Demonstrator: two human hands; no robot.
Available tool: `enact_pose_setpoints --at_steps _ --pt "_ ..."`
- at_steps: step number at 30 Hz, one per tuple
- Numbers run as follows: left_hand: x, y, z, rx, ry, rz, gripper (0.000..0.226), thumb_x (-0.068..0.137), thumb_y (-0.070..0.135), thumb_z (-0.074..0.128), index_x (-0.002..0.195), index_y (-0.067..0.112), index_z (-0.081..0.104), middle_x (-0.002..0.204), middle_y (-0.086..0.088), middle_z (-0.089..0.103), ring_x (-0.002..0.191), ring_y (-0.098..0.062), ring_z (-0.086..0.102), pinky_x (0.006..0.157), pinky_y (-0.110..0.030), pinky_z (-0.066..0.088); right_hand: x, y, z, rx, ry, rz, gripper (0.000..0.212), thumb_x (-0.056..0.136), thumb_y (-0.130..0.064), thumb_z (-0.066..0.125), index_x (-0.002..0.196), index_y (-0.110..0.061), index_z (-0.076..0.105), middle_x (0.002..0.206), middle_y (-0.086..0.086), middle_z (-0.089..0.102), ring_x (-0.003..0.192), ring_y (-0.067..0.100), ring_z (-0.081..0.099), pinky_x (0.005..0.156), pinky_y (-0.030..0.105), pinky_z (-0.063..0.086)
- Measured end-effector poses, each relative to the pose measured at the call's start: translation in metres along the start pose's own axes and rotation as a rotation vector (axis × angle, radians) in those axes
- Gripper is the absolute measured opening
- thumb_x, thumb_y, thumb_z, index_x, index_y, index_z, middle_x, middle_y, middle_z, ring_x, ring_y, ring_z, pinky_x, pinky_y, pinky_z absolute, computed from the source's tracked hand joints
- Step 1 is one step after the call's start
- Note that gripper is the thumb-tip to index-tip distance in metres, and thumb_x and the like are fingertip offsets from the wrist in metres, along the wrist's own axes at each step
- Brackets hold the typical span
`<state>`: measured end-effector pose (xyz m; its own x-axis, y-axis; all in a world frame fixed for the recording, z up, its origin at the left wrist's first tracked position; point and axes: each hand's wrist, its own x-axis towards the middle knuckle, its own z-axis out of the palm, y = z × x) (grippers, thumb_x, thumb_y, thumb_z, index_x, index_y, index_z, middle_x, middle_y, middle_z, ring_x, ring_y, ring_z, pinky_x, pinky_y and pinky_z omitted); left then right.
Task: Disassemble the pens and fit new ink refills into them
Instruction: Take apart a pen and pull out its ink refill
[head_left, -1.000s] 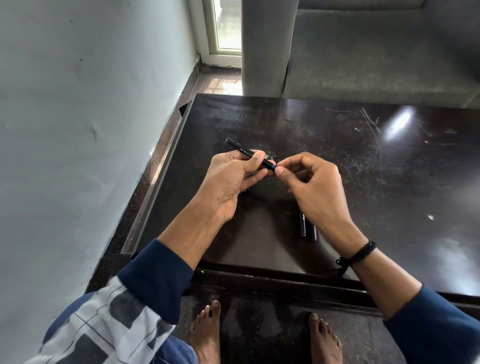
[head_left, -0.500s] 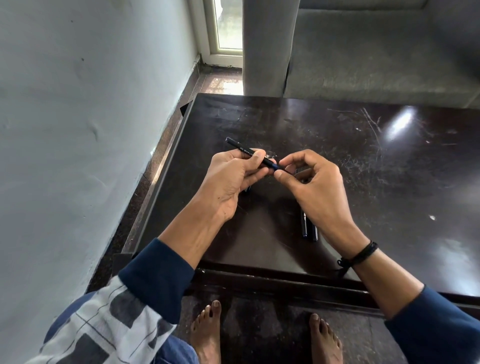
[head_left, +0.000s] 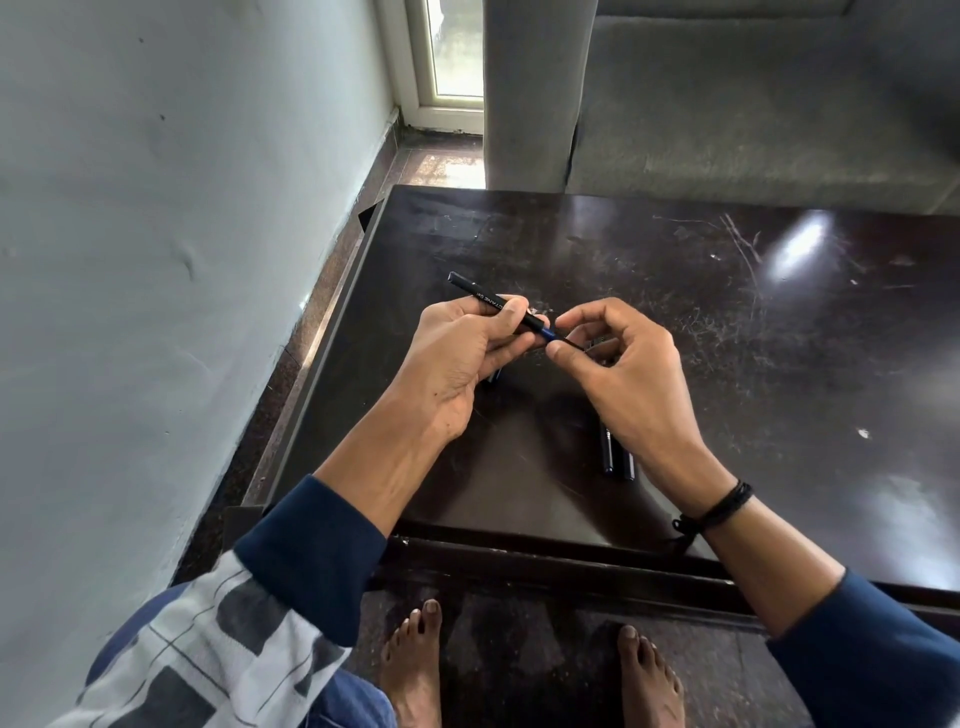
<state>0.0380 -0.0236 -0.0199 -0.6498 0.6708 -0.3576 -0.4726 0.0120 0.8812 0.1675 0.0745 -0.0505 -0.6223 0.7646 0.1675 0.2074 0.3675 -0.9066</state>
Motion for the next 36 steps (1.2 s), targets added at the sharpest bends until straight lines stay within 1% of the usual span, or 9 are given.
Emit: enact_pose_setpoints --at_steps 5,12,17,22,26,28,33,34,36 --pt "0.000 0.000 0.000 -0.012 -0.007 0.006 0.012 0.095 0.002 0.065 0.102 -0.007 0.069 0.087 -0.016 0.077 0.077 -0.024 0.077 0.071 -0.021 0.061 0.000 -0.003 0.000 -0.019 0.007 -0.002 0.019 0.086 -0.021 0.080 0.093 -0.038 0.075 0.079 -0.013 0.069 0.066 -0.002 0.056 0.063 0.010 0.042" --pt "0.001 0.001 0.000 -0.024 0.007 0.022 0.020 0.096 0.002 0.064 0.111 -0.010 0.066 0.090 -0.018 0.077 0.078 -0.025 0.076 0.075 -0.023 0.062 0.000 -0.003 -0.001 -0.052 -0.008 0.010 0.019 0.087 -0.021 0.078 0.100 -0.036 0.078 0.082 -0.014 0.067 0.069 -0.001 0.056 0.066 0.010 0.041" --pt "0.002 0.001 -0.001 -0.047 0.027 0.032 0.012 0.097 0.001 0.062 0.105 -0.004 0.068 0.098 -0.023 0.075 0.081 -0.028 0.076 0.072 -0.024 0.062 0.001 -0.002 -0.002 -0.085 0.005 0.016 0.016 0.086 -0.020 0.078 0.094 -0.034 0.076 0.083 -0.016 0.067 0.071 -0.004 0.057 0.065 0.007 0.040" --pt "0.004 0.002 -0.003 -0.081 0.025 0.039 0.008 0.098 0.002 0.060 0.100 0.002 0.067 0.087 -0.015 0.077 0.079 -0.024 0.077 0.070 -0.023 0.061 0.001 -0.004 -0.003 -0.082 0.029 0.018 0.019 0.083 -0.015 0.078 0.091 -0.031 0.075 0.086 -0.013 0.069 0.077 -0.002 0.060 0.068 0.007 0.042" --pt "0.007 0.004 -0.006 -0.130 0.052 0.066 0.008 0.098 0.004 0.060 0.102 0.002 0.067 0.087 -0.013 0.077 0.082 -0.024 0.076 0.070 -0.022 0.060 0.001 -0.006 -0.005 -0.070 0.074 0.026 0.019 0.082 -0.012 0.077 0.088 -0.030 0.075 0.083 -0.014 0.070 0.077 0.000 0.062 0.069 0.008 0.043" --pt "0.008 0.006 -0.007 -0.162 0.066 0.080 0.007 0.098 0.005 0.061 0.102 0.003 0.066 0.089 -0.015 0.076 0.083 -0.024 0.075 0.071 -0.021 0.059 0.002 -0.007 -0.006 -0.058 0.110 0.044 0.020 0.081 -0.011 0.075 0.088 -0.030 0.073 0.081 -0.014 0.069 0.075 0.000 0.061 0.068 0.010 0.044" --pt "0.009 0.009 -0.009 -0.279 0.111 0.111 0.007 0.099 0.005 0.060 0.097 0.006 0.067 0.089 -0.014 0.076 0.083 -0.023 0.075 0.073 -0.021 0.059 0.001 -0.009 -0.009 -0.032 0.186 0.101 0.024 0.082 -0.016 0.077 0.096 -0.034 0.069 0.080 -0.015 0.066 0.072 0.003 0.061 0.075 0.030 0.055" --pt "0.009 0.009 -0.009 -0.302 0.121 0.110 0.007 0.099 0.005 0.060 0.098 0.006 0.067 0.089 -0.014 0.075 0.083 -0.024 0.075 0.074 -0.021 0.060 0.000 -0.009 -0.009 -0.037 0.183 0.099 0.026 0.083 -0.016 0.077 0.100 -0.034 0.070 0.082 -0.015 0.067 0.074 0.004 0.062 0.076 0.031 0.055" --pt "0.010 0.009 -0.009 -0.348 0.137 0.100 0.007 0.099 0.005 0.059 0.100 0.005 0.066 0.091 -0.015 0.075 0.082 -0.023 0.075 0.076 -0.022 0.060 -0.001 -0.011 -0.007 -0.064 0.147 0.079 0.026 0.085 -0.016 0.077 0.102 -0.035 0.073 0.087 -0.016 0.069 0.078 0.003 0.063 0.076 0.024 0.051"
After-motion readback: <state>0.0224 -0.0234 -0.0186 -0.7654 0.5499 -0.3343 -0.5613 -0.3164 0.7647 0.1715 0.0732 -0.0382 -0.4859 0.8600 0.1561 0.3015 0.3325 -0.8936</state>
